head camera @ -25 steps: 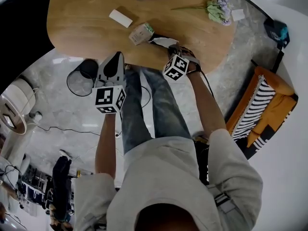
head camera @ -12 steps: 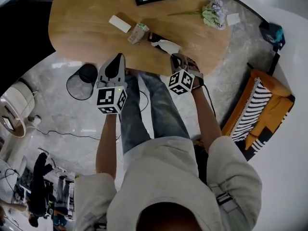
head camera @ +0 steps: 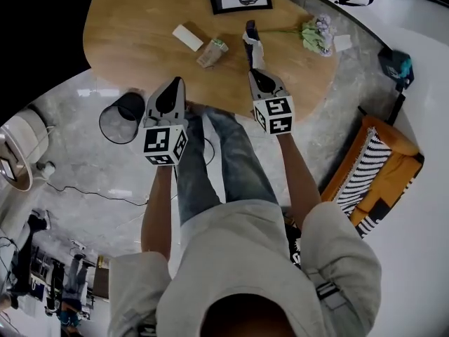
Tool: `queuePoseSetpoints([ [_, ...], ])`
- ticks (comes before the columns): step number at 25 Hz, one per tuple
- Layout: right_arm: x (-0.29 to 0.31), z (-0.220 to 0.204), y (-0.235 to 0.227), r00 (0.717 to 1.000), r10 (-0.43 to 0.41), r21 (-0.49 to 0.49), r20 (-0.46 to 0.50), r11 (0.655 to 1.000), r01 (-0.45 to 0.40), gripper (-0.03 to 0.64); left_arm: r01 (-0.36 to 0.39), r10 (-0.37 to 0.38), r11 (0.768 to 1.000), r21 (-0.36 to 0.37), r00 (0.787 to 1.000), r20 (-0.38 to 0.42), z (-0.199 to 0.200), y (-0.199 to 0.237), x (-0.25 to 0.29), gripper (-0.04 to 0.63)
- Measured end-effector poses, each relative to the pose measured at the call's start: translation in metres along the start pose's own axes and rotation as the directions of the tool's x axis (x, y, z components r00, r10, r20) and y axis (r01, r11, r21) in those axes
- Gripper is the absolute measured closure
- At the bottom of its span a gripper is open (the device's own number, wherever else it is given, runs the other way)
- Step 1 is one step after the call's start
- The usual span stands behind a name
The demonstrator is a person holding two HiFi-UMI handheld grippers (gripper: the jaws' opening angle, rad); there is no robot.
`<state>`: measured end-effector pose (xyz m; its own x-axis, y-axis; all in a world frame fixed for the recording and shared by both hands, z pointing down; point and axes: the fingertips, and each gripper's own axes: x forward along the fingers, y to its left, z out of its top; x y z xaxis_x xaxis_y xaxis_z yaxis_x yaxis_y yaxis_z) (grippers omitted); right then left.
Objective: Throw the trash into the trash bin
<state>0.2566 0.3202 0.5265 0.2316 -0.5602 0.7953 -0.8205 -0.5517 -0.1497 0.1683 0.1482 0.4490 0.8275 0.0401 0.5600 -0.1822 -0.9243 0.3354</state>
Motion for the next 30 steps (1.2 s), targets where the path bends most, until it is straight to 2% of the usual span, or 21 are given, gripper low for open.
queuePoseSetpoints([
  [2, 0.002, 0.019, 0.005, 0.997, 0.047, 0.093, 0.059, 0.994, -0.052, 0.586, -0.026, 0.026, 1.000, -0.016, 1.000, 0.016, 0.000, 0.006, -0.008, 0.577],
  [5, 0.009, 0.036, 0.026, 0.991, 0.099, 0.092, 0.086, 0.990, -0.107, 0.586, -0.065, 0.066, 0.997, -0.041, 0.997, 0.038, -0.001, 0.022, -0.023, 0.577],
  [10, 0.031, 0.062, 0.083, 0.975, 0.215, -0.079, 0.060, 0.974, -0.211, 0.586, -0.167, 0.178, 0.980, -0.112, 0.980, 0.090, -0.006, 0.057, -0.056, 0.578],
  [14, 0.049, 0.077, 0.154, 0.936, 0.351, -0.239, 0.001, 0.909, -0.340, 0.586, -0.288, 0.318, 0.936, -0.203, 0.939, 0.133, -0.018, 0.092, -0.103, 0.578],
  [17, 0.061, 0.077, 0.215, 0.892, 0.447, -0.340, -0.064, 0.830, -0.441, 0.586, -0.378, 0.429, 0.883, -0.279, 0.891, 0.150, -0.035, 0.120, -0.144, 0.577],
  [21, 0.069, 0.065, 0.298, 0.830, 0.537, -0.434, -0.152, 0.718, -0.544, 0.586, -0.470, 0.551, 0.801, -0.370, 0.821, 0.150, -0.067, 0.153, -0.205, 0.578],
  [26, 0.075, 0.036, 0.396, 0.740, 0.611, -0.503, -0.279, 0.563, -0.655, 0.586, -0.562, 0.682, 0.675, -0.478, 0.722, 0.115, -0.115, 0.184, -0.277, 0.577],
  [30, 0.079, 0.011, 0.462, 0.674, 0.640, -0.533, -0.368, 0.449, -0.717, 0.586, -0.606, 0.753, 0.583, -0.541, 0.653, 0.082, -0.149, 0.206, -0.323, 0.578],
])
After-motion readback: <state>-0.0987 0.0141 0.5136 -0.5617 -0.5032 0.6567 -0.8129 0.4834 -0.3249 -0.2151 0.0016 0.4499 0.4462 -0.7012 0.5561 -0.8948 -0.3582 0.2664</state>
